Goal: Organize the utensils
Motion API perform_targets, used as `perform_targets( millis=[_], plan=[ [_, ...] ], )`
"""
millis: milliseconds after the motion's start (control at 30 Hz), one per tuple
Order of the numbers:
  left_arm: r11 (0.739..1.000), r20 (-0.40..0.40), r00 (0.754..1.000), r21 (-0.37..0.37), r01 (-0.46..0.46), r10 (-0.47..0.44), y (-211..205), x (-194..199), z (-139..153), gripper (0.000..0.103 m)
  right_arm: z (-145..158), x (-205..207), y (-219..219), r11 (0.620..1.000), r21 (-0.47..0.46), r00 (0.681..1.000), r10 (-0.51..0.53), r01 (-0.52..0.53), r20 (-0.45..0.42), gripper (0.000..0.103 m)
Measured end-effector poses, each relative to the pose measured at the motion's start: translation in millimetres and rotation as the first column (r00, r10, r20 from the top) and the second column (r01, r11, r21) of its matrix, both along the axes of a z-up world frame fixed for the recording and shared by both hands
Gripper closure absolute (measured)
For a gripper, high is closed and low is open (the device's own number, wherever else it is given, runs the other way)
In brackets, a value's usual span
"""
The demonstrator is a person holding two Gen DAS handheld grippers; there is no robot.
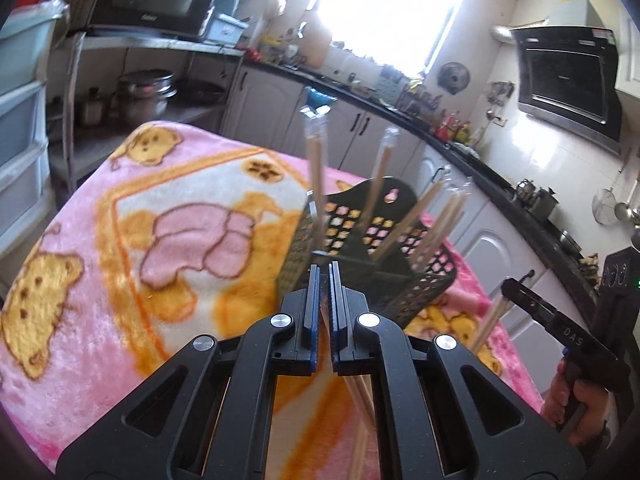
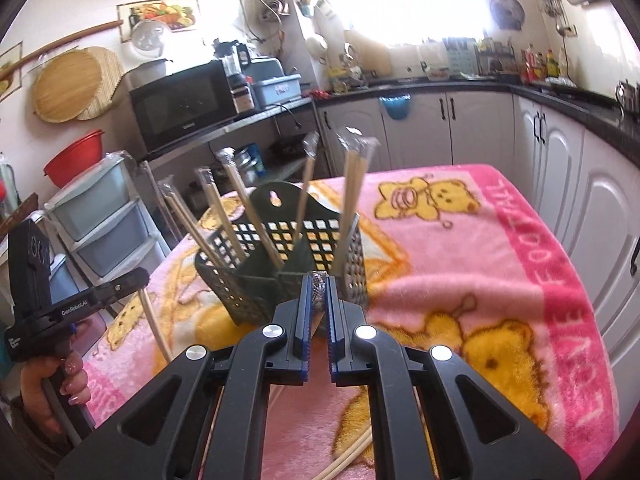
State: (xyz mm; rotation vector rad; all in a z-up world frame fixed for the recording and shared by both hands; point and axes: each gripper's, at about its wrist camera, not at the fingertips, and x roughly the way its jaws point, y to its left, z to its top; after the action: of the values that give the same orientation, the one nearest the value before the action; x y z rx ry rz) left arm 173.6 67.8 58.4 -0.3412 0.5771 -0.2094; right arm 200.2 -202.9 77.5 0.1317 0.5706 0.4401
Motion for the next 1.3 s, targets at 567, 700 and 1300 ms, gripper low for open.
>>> perform_targets(
  millis=[567, 700, 1300],
  plan=[
    [0.991, 0.092, 0.987, 0.028, 0.131, -0.133, -44.9, -6.0, 35.3, 0.101, 25.3, -22.3, -9.2, 1.000, 0.003, 0.997, -0.018, 0.018, 0.079, 0.097],
    [0.988, 0.112, 0.981, 0.035, 0.153, -0.156, -53.8, -6.6, 42.3, 0.101, 31.2, -26.9, -14.0, 1.000, 0.006, 0.995, -0.028, 0.027, 0.096, 0.097],
    [0.967, 0.198, 0.946, 0.071, 0.246, -0.256, -90.6, -4.8, 82.2, 0.101, 63.0, -41.9, -29.1, 0.998, 0.026, 0.980, -0.062, 0.058, 0.191, 0.097]
  ],
)
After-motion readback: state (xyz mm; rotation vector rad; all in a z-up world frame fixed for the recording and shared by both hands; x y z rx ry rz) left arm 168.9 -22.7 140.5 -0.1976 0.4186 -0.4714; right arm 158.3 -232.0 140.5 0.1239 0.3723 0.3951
